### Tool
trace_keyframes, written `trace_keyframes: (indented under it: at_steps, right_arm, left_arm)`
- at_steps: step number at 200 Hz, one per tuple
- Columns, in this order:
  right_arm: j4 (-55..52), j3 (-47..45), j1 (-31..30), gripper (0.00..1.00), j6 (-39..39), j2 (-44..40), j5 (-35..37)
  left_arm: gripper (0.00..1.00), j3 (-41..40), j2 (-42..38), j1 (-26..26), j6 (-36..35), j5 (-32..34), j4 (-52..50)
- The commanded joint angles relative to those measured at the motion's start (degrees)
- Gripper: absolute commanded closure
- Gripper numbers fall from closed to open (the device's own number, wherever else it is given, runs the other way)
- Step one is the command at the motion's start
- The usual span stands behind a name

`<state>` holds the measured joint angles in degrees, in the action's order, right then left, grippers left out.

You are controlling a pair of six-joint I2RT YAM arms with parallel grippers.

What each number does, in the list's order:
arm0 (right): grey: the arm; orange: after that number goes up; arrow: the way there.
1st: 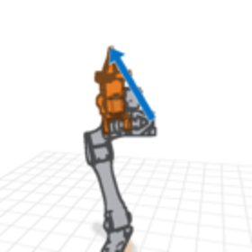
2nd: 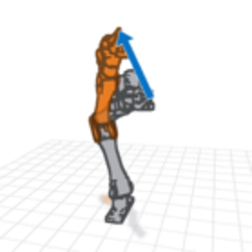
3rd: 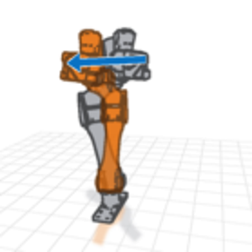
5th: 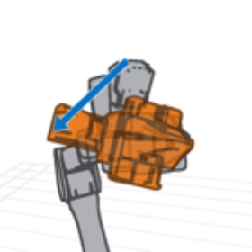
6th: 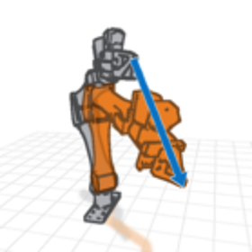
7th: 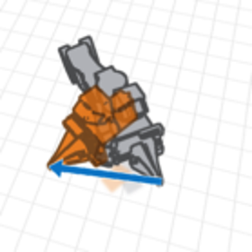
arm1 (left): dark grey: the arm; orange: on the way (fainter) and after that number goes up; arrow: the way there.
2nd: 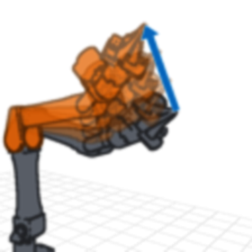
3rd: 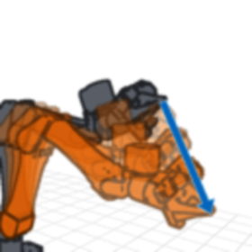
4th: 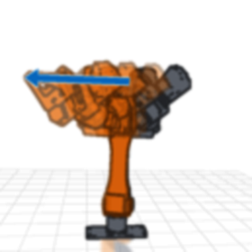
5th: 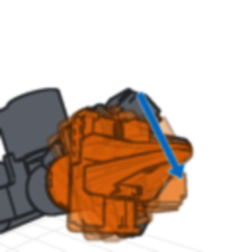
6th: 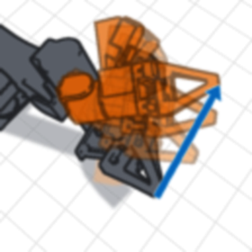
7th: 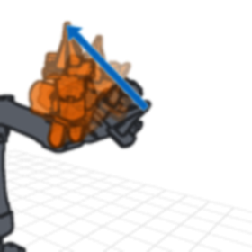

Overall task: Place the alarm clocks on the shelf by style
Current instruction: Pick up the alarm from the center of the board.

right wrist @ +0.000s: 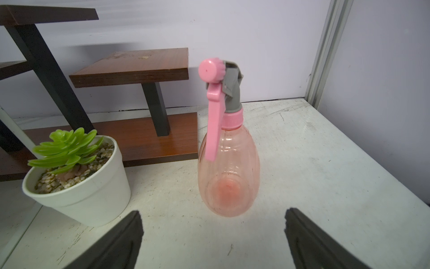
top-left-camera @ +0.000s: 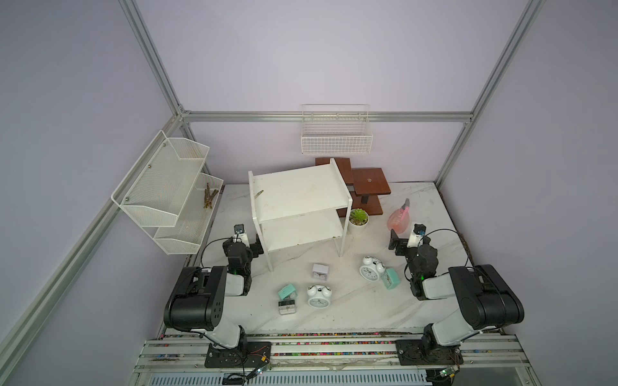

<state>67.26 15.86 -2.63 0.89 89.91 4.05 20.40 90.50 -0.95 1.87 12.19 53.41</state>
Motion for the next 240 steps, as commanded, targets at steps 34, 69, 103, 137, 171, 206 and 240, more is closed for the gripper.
trace_keyframes:
  at_steps: [34,69,103,137,171,206,240]
  right_arm:
    - [-0.1,0.8,-0.1,0.01,-0.5,0.3,-0.2]
    - [-0.1,0.9,-0.1,0.01,-0.5,0.3,-0.2]
    - [-0.1,0.9,-0.1,0.01,-0.5,0.2,-0.2]
    - [1.9,-0.5,-0.1,0.01,-0.1,-0.4,1.1]
    - [0.5,-2.5,-0.1,0.01,-0.6,-7.6,-0.2]
    - [-18.9,1.2,-0.8,0.01,-0.1,-21.7,-0.4]
    - [-37.8,7.1,-4.2,0.01,2.4,-30.2,-0.7]
  left_arm:
    - [0.0,1.0,-0.9,0.0,-0.5,-0.6,0.8]
    - [0.0,1.0,-0.9,0.1,-0.5,-0.6,0.7]
    - [0.0,0.9,-0.9,0.1,-0.4,-0.6,0.9]
    - [0.0,0.9,-1.0,0.1,-0.3,-0.6,0.9]
    - [0.0,-0.5,-2.0,0.1,-0.4,-1.3,2.4]
    - [0.0,-1.8,-8.0,0.0,-0.7,-2.9,0.1]
    - [0.0,-0.8,-15.4,-1.3,-1.6,-7.7,-8.4]
